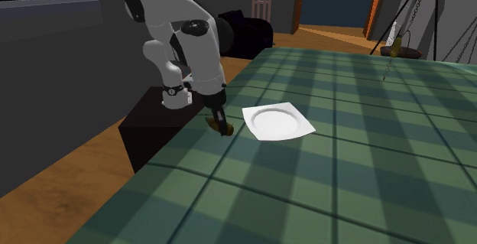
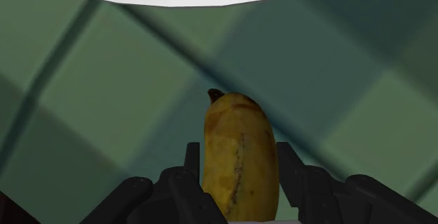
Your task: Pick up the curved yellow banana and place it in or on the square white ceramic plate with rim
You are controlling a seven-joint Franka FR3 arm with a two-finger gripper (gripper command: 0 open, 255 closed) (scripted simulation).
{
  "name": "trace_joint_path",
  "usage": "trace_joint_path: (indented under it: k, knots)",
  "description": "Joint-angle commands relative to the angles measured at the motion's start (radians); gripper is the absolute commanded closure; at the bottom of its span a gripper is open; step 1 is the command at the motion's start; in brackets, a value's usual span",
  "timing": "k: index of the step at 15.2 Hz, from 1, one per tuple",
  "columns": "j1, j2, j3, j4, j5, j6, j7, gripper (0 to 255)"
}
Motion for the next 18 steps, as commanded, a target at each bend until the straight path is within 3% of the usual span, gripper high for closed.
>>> trace_joint_path:
  k: [1, 8, 18]
  knots:
    - [0.000, -0.009, 0.003, 0.016, 0.004, -0.024, 0.002, 255]
    - [0.000, -0.029, 0.008, 0.074, 0.011, -0.099, 0.008, 255]
    - [0.168, 0.011, 0.054, 0.104, -0.016, -0.062, 0.215, 255]
